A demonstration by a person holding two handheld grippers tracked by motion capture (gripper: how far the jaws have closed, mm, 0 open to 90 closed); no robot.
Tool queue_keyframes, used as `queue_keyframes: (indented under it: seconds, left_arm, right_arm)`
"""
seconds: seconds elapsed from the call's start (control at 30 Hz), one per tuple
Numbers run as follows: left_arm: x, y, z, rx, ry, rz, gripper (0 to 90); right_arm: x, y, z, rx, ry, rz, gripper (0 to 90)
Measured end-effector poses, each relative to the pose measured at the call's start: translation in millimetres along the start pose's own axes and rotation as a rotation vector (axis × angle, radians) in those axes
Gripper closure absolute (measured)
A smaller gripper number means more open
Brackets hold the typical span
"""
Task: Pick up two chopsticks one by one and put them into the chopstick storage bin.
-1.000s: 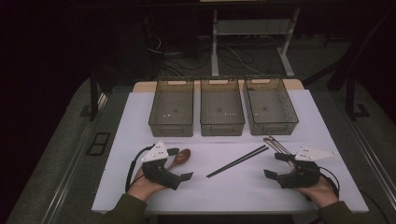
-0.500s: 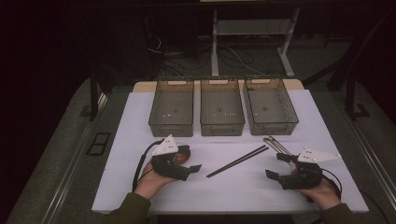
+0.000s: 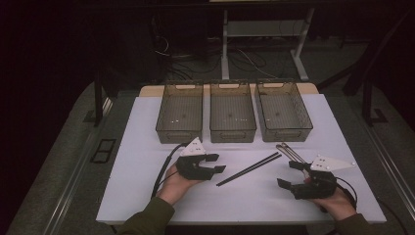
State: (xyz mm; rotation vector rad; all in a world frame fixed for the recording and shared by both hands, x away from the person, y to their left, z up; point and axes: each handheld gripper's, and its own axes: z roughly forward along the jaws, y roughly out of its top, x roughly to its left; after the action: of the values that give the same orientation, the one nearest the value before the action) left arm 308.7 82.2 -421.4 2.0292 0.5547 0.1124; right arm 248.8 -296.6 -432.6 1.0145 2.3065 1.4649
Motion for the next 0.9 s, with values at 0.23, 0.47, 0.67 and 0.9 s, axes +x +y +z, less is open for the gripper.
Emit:
queue_keyframes:
  seconds: [0.23, 0.47, 0.67, 0.9]
  left_arm:
    - [-3.1, 5.3, 20.1, 0.029, -0.033, 0.015, 63.9]
    - [-6.5, 6.3, 37.0, 0.070, -0.035, 0.020, 71.1]
    - [-8.8, 3.6, 48.4, 0.111, -0.042, 0.028, 73.2]
    - [-12.4, 0.6, 56.6, 0.149, -0.042, 0.038, 76.4]
  right_arm:
    - [0.0, -0.3, 0.3, 0.004, -0.003, -0.005, 16.3]
    - [0.3, -0.6, 0.5, 0.008, -0.004, -0.008, 16.3]
    - [0.0, -0.9, 0.5, 0.011, -0.010, -0.012, 16.3]
    - [-0.4, -0.9, 0.4, 0.012, -0.013, -0.013, 16.4]
